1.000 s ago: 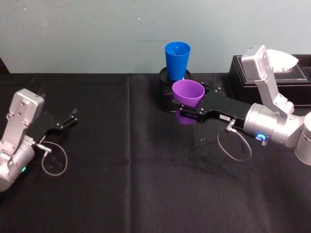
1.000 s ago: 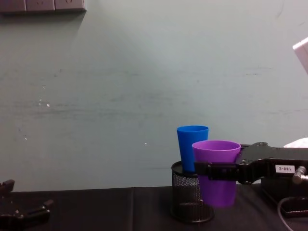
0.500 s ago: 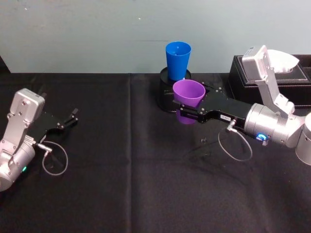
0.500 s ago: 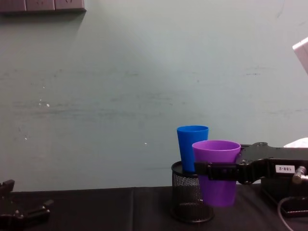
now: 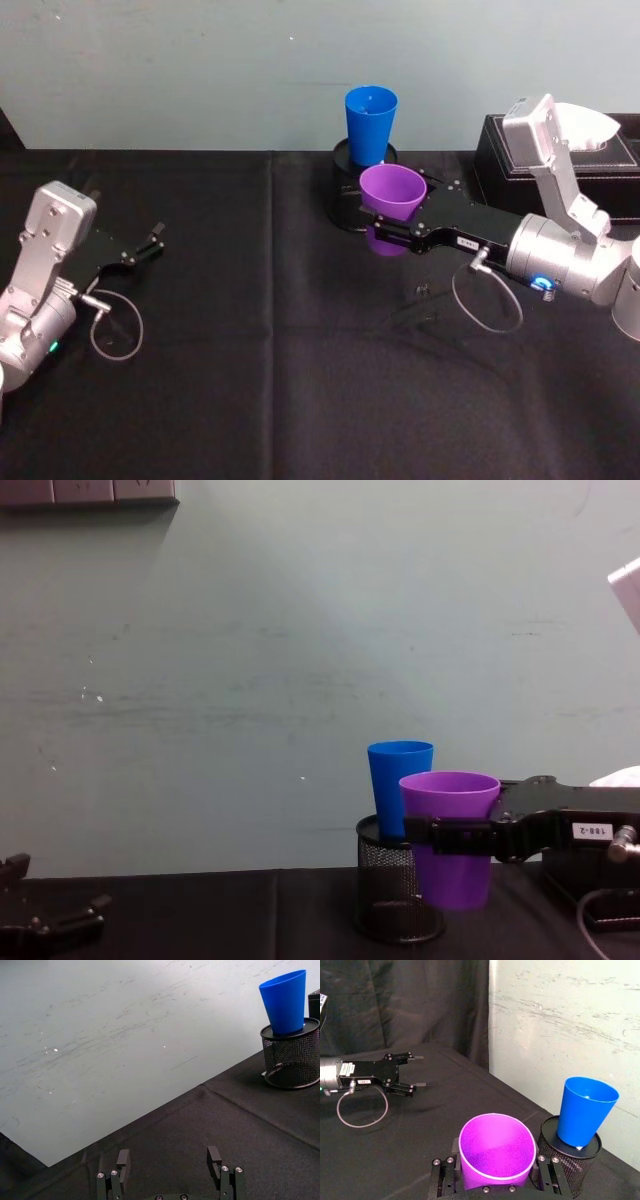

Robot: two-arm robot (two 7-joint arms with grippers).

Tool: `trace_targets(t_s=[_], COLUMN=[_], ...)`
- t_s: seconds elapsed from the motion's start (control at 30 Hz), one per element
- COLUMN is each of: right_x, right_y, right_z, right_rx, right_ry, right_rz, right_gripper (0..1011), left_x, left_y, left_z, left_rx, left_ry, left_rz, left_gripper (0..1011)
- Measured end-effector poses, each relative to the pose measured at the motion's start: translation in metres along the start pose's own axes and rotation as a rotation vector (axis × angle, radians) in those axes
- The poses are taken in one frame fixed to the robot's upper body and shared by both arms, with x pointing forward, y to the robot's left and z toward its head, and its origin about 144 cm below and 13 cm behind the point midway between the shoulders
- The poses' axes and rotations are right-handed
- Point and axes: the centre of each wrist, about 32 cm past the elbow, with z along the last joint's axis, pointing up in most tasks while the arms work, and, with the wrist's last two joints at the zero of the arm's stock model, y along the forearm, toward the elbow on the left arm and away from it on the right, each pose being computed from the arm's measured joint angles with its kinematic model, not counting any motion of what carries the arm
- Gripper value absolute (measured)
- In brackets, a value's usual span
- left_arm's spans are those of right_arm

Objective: Pick up one cup with a gripper and tap it against the other cup.

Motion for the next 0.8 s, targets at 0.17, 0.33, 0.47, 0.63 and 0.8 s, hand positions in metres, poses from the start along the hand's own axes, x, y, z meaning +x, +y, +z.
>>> trace_targets(t_s=[0.17,0.33,0.47,0.63,0.8], right_x=[0.0,0.0,0.0,0.0,0.0], right_y=[0.0,0.0,0.0,0.0,0.0], right_z=[0.0,0.0,0.0,0.0,0.0], right_rx=[0.0,0.0,0.0,0.0,0.0], right_ry=[0.0,0.0,0.0,0.0,0.0], right_rz=[0.0,0.0,0.0,0.0,0.0], right_gripper=[746,747,747,747,747], left_x=[0.0,0.0,0.0,0.0,0.0], left_y=[0.0,0.0,0.0,0.0,0.0], left_z=[0.0,0.0,0.0,0.0,0.0], left_rx=[0.0,0.0,0.0,0.0,0.0], left_ry=[0.0,0.0,0.0,0.0,0.0], left_rz=[0.0,0.0,0.0,0.0,0.0], left_gripper=[1005,1005,1005,1005,1005])
